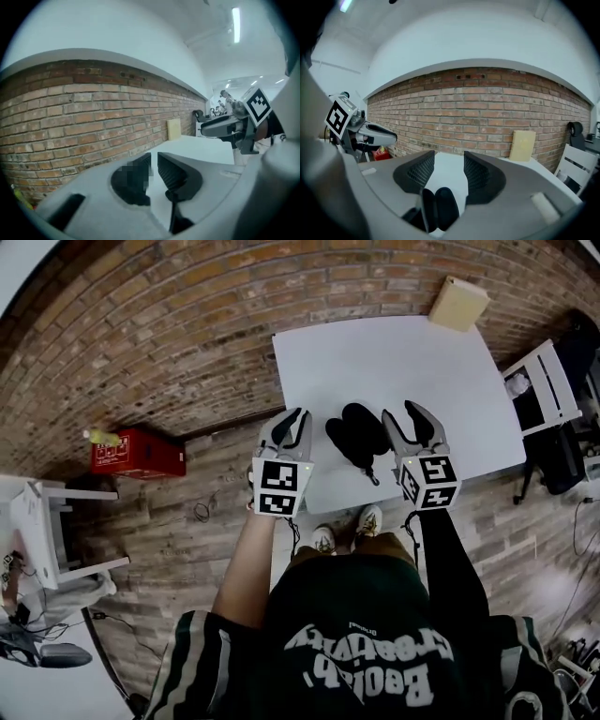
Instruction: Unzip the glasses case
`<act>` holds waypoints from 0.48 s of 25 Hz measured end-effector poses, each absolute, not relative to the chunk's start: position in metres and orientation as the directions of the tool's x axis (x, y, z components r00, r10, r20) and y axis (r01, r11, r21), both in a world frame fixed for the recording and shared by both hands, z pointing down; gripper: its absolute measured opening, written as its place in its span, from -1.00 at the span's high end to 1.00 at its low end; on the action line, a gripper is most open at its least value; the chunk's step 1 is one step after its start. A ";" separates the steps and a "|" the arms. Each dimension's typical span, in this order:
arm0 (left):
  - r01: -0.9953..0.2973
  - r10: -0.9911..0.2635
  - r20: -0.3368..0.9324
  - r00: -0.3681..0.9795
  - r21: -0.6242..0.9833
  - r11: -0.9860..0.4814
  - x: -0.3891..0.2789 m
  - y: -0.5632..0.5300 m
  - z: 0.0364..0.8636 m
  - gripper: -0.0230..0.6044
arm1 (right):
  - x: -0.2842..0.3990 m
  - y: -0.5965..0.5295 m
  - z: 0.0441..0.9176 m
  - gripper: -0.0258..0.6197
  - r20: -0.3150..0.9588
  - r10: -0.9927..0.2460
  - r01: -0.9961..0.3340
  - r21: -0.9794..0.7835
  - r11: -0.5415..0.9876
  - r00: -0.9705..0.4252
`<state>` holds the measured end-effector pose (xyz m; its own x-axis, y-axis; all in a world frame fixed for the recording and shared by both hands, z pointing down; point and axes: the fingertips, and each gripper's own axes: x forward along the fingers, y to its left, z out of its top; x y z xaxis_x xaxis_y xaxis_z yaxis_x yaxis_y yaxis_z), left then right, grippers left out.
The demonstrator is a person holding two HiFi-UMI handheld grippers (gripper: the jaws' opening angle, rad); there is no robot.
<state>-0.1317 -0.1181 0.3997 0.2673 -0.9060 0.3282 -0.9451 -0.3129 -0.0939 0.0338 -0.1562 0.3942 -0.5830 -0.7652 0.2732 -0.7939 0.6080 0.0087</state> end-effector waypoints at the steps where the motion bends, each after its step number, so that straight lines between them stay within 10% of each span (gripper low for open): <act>1: -0.944 -0.912 0.304 0.277 -0.092 -0.317 -0.132 -0.117 0.387 0.77 | 0.032 -0.154 0.381 0.27 0.245 -0.775 -0.797 0.011 0.604 -0.583; 12: -0.926 -0.928 0.103 0.358 -0.090 -0.367 -0.135 -0.086 0.283 0.58 | 0.024 -0.105 0.296 0.26 0.070 -0.810 -0.812 0.019 0.584 -0.582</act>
